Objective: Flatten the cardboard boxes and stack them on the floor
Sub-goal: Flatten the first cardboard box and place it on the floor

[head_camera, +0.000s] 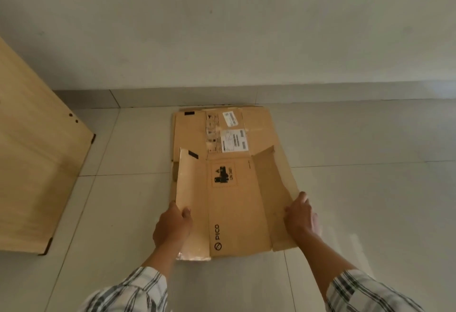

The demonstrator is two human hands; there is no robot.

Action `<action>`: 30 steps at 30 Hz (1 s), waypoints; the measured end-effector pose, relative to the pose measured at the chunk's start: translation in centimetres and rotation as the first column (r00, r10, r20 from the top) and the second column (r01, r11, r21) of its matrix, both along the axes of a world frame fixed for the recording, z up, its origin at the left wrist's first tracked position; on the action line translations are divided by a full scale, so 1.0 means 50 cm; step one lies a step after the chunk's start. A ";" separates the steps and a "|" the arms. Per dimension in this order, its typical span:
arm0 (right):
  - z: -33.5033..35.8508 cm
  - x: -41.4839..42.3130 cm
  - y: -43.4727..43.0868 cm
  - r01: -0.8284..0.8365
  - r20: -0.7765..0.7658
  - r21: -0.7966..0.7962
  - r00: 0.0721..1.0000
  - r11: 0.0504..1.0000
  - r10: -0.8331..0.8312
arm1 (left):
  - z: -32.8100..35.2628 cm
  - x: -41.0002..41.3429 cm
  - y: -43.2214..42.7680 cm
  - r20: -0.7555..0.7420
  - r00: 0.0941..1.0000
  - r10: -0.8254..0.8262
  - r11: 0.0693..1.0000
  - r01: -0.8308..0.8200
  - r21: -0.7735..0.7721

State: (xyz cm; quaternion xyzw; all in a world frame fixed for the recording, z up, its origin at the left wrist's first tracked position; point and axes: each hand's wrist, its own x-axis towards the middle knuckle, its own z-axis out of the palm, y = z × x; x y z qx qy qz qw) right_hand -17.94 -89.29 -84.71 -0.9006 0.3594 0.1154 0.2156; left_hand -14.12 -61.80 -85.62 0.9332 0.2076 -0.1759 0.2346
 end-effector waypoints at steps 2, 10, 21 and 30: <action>-0.024 0.039 -0.003 0.005 0.014 -0.012 1.000 1.000 -0.005 | -0.022 0.040 0.001 0.012 1.000 0.014 1.000 -0.014 0.015; -0.102 0.074 -0.024 0.080 -0.076 0.012 0.994 0.997 -0.079 | -0.081 0.084 0.036 -0.071 0.988 0.134 0.990 -0.130 0.055; 0.018 0.062 0.044 -0.526 -0.344 -0.025 0.803 0.850 0.487 | 0.057 0.070 0.006 -0.363 0.889 -0.279 0.937 0.335 0.102; 0.609 0.110 0.161 -0.567 -0.073 -0.137 0.824 0.813 0.562 | 0.622 0.079 0.032 -0.134 0.925 -0.355 0.930 0.364 0.045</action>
